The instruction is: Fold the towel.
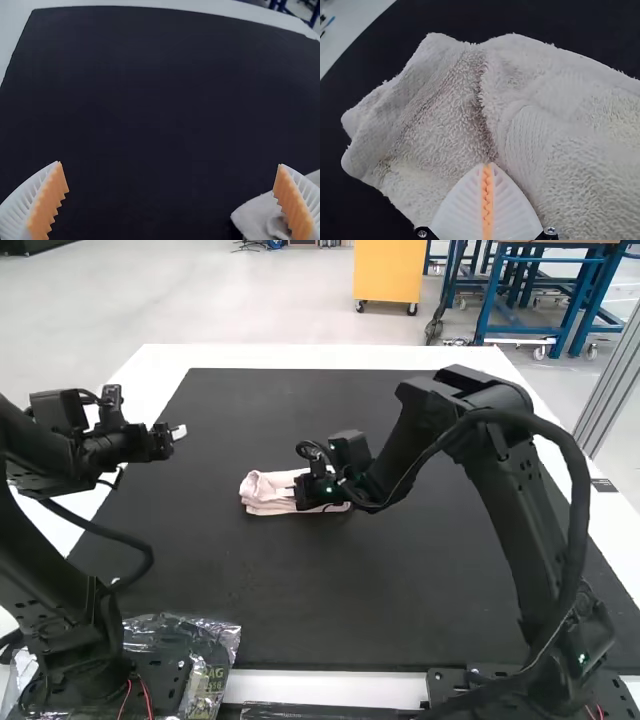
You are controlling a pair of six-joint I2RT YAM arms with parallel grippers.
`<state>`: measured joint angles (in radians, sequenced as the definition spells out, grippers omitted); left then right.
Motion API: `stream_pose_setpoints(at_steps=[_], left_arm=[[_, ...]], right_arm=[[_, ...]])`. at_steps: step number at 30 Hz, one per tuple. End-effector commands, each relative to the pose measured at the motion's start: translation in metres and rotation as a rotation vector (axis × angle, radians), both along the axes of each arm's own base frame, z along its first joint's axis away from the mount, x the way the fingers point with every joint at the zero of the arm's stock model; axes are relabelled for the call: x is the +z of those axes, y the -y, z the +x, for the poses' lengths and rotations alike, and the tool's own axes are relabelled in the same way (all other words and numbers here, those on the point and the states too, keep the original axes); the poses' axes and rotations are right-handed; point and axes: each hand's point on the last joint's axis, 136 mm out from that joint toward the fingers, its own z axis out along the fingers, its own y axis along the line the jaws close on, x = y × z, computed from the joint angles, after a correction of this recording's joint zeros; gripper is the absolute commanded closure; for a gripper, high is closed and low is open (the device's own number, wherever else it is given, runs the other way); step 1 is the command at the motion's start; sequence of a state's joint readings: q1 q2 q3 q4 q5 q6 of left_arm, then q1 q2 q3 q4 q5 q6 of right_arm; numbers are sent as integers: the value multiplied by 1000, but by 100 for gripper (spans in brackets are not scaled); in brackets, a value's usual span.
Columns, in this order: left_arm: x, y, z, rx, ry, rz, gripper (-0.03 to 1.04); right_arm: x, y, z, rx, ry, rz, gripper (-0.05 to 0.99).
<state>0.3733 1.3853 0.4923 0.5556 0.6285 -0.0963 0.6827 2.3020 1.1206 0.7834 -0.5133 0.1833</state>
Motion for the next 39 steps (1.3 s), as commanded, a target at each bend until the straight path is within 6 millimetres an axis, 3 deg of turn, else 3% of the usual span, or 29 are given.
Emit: stream_pose_setpoints(at_steps=[1, 5, 7, 11, 13, 16, 20, 24, 30, 35, 38, 39], left_arm=[[38, 10, 4, -14, 74, -38, 4], [85, 29, 7, -42, 152, -52, 4], [109, 41, 7, -52, 195, -51, 4], [158, 68, 0, -75, 277, -47, 4], [180, 79, -8, -86, 319, -42, 4], [215, 95, -27, -105, 397, -38, 4], [265, 102, -67, -92, 541, -35, 4], [294, 92, -108, -27, 647, -34, 4], [315, 84, -176, 19, 781, -40, 4], [329, 77, -249, 61, 955, -52, 4], [329, 73, -287, 84, 1034, -58, 4], [329, 72, -296, 88, 1047, -61, 4]], right_arm=[[95, 7, 27, -53, 97, 123, 96], [198, 42, 48, -128, 204, 213, 94], [247, 66, 52, -175, 264, 249, 75], [331, 127, 51, -324, 396, 285, 19], [365, 158, 42, -388, 469, 295, 2], [412, 207, 18, -483, 587, 315, 2], [465, 267, -37, -606, 745, 362, 2], [491, 305, -99, -672, 856, 390, 2], [511, 358, -195, -854, 1038, 434, 2], [511, 379, -282, -947, 1219, 494, 2], [502, 383, -312, -979, 1268, 486, 2], [497, 385, -305, -999, 1245, 438, 2]])
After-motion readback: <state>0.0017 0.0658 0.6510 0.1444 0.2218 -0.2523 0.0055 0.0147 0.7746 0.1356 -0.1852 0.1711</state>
